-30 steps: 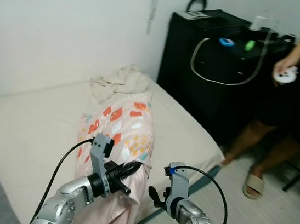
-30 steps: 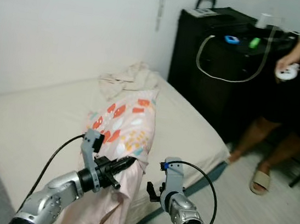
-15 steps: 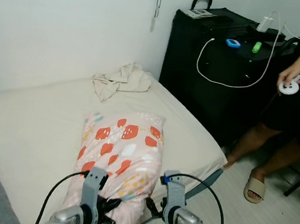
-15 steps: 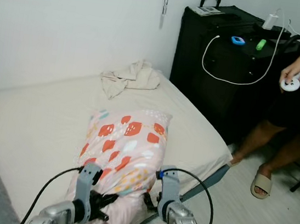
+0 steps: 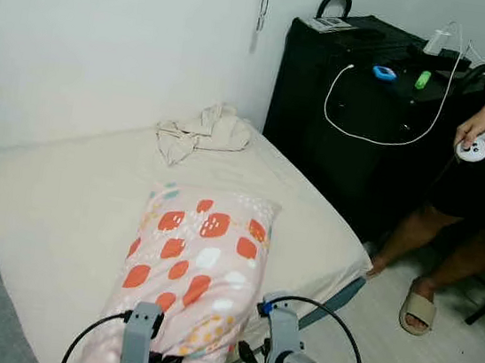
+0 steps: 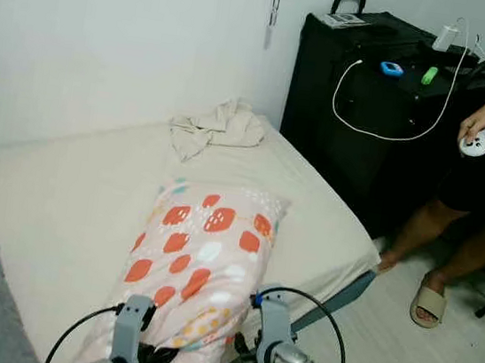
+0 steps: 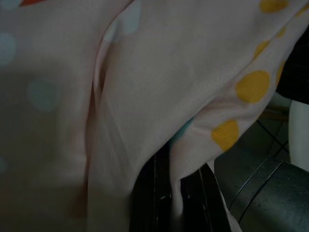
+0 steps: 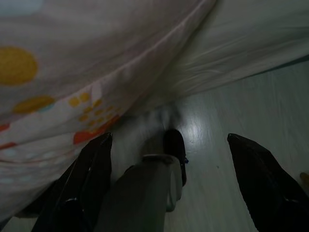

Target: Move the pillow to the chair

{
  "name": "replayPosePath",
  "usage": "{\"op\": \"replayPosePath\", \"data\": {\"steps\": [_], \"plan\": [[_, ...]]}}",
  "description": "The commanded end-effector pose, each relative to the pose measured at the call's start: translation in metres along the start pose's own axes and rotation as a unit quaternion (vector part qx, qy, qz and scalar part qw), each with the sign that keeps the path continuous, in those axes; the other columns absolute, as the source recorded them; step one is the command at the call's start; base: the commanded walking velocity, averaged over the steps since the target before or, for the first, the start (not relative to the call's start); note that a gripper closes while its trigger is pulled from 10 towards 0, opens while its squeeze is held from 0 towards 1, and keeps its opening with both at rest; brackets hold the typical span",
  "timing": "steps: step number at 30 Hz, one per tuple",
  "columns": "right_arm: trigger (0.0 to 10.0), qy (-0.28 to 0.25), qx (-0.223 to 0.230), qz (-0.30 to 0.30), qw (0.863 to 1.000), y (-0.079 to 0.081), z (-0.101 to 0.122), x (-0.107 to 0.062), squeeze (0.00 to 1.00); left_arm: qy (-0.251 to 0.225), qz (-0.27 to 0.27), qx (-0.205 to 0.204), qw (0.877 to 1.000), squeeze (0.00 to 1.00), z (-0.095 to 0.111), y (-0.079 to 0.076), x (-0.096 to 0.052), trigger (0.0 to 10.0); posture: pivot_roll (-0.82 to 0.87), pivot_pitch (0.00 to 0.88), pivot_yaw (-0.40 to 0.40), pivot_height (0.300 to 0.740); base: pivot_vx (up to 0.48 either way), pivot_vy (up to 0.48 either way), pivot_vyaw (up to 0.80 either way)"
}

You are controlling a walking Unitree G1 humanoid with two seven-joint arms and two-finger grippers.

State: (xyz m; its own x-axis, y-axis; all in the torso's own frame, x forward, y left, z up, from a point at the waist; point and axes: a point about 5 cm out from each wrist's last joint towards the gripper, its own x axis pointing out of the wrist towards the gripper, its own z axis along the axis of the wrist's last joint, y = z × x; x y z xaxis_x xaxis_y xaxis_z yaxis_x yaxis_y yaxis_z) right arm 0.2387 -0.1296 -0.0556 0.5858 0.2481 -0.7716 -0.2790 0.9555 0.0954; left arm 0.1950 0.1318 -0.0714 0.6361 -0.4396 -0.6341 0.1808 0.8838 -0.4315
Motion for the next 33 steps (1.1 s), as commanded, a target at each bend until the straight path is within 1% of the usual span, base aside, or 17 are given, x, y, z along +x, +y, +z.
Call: {"op": "replayPosePath", "data": {"steps": [1,5,14,18,21,23,24,26,29,30,33], "plan": [[10.0,0.011,-0.001,0.002,1.000,0.001,-0.004,0.000,0.00,0.007,0.039,-0.011,0.999,0.00,-0.007,0.013,-0.007,10.0,-0.10,0.048,0.010,0.740,0.000,0.000,0.00],[10.0,0.018,-0.004,0.008,1.000,0.003,-0.006,0.000,0.00,0.017,0.044,-0.008,0.999,0.00,-0.012,0.014,-0.009,10.0,-0.10,0.048,0.010,0.740,0.000,0.000,0.00],[10.0,0.030,-0.008,0.020,0.999,0.006,-0.011,0.000,0.00,0.027,0.058,-0.009,0.998,0.00,-0.020,0.014,-0.010,10.0,-0.10,0.048,0.009,0.740,0.000,0.000,-0.58],[10.0,0.037,-0.021,0.026,0.999,0.008,-0.012,0.000,0.00,0.033,0.061,-0.013,0.997,0.00,-0.024,0.013,-0.010,10.0,-0.10,0.048,0.008,0.740,0.000,0.000,0.00],[10.0,0.045,-0.031,0.033,0.998,0.010,-0.014,0.000,0.00,0.044,0.060,-0.017,0.997,0.00,-0.029,0.009,-0.009,10.0,-0.10,0.049,0.007,0.740,0.000,0.000,0.00],[10.0,0.047,-0.039,0.037,0.997,0.011,-0.015,0.000,0.00,0.057,0.048,-0.012,0.997,0.00,-0.036,0.001,-0.007,10.0,-0.10,0.049,0.005,0.740,0.000,0.000,0.00],[10.0,0.047,-0.039,0.037,0.997,0.011,-0.015,0.000,0.00,0.057,0.048,-0.012,0.997,0.00,-0.036,0.001,-0.007,10.0,-0.10,0.049,0.005,0.740,0.000,0.000,0.00],[10.0,0.049,-0.040,0.039,0.997,0.012,-0.015,0.000,0.00,0.071,0.039,-0.008,0.997,0.00,-0.043,-0.005,-0.006,10.0,-0.10,0.048,0.004,0.740,0.000,0.000,0.00],[10.0,0.050,-0.040,0.040,0.997,0.012,-0.015,0.000,0.00,0.085,0.035,-0.005,0.996,0.00,-0.049,-0.009,-0.007,10.0,-0.10,0.045,0.004,0.740,0.000,0.000,0.00],[10.0,0.052,-0.042,0.042,0.997,0.012,-0.016,0.000,0.00,0.100,0.029,0.002,0.995,0.00,-0.056,-0.012,-0.008,10.0,-0.10,0.044,0.005,0.740,0.000,0.000,0.00],[10.0,0.053,-0.045,0.044,0.997,0.013,-0.016,0.000,0.00,0.110,0.026,0.006,0.994,0.00,-0.061,-0.014,-0.008,10.0,-0.10,0.044,0.005,0.740,0.000,0.000,0.00]]}}
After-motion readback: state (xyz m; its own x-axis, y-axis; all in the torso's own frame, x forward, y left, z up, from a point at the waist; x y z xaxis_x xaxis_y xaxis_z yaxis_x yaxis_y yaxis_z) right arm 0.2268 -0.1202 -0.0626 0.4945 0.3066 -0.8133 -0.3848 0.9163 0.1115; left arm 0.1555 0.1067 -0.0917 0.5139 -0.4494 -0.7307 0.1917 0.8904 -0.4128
